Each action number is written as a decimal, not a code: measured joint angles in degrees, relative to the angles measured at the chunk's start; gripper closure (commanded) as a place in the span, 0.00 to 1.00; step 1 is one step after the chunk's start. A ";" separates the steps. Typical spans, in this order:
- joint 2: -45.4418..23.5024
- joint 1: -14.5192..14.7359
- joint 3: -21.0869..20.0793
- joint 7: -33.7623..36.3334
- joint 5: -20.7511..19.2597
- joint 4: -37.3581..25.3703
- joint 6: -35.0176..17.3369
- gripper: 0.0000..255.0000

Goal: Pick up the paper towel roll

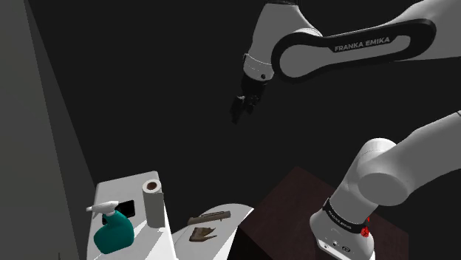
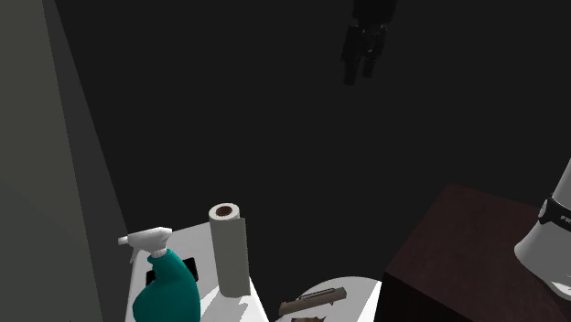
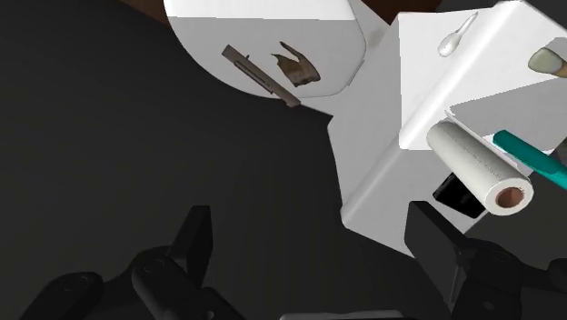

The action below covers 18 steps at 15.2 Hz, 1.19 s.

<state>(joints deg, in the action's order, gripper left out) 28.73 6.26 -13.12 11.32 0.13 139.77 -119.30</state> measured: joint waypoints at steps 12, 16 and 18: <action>-21.85 1.21 -10.77 15.45 -5.66 -7.31 -12.59 0.00; -29.96 2.26 -13.01 21.75 -10.54 -11.93 -14.56 0.00; -34.17 3.27 -13.57 25.00 -13.36 -14.18 -15.60 0.00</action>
<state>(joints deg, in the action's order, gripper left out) -5.44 9.53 -26.69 36.32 -13.23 125.59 -134.90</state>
